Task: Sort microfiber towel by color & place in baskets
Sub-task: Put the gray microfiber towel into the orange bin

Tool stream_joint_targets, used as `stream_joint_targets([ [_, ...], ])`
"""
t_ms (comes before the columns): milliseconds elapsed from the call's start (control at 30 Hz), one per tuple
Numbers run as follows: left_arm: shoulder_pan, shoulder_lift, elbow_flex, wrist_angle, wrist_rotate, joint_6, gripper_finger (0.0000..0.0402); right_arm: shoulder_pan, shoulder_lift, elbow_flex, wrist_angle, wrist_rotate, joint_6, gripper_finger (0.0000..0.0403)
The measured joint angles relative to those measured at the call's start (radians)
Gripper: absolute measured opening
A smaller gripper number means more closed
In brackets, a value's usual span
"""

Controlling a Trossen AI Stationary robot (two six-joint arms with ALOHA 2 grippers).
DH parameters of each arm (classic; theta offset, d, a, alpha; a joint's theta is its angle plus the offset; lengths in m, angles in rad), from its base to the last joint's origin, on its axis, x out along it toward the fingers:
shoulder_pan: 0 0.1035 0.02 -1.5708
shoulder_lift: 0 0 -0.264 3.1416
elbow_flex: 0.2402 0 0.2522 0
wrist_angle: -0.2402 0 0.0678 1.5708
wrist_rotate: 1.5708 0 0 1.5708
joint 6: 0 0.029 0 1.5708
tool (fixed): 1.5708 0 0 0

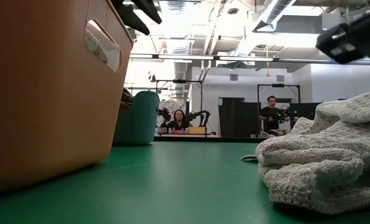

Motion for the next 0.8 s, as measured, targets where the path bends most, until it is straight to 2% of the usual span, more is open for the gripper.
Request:
stream_joint_targets([
  [167, 0.003, 0.0, 0.0, -0.007, 0.002, 0.0, 0.0194, 0.005, 0.091, 0.0, -0.029, -0.001, 0.01, 0.0138],
  [367, 0.003, -0.001, 0.0, -0.007, 0.004, 0.021, 0.0194, -0.036, 0.142, 0.002, -0.071, -0.005, 0.041, 0.002],
  [467, 0.003, -0.001, 0.0, -0.003, 0.004, 0.019, 0.0194, -0.059, 0.122, 0.001, -0.073, -0.007, 0.039, 0.0019],
  [600, 0.003, -0.029, -0.001, 0.004, 0.007, -0.008, 0.0194, -0.092, 0.032, 0.0, -0.097, 0.0, 0.039, 0.0016],
  [800, 0.003, -0.065, -0.001, 0.012, 0.009, -0.046, 0.0194, -0.137, -0.148, 0.0, -0.122, 0.09, 0.061, 0.0014],
])
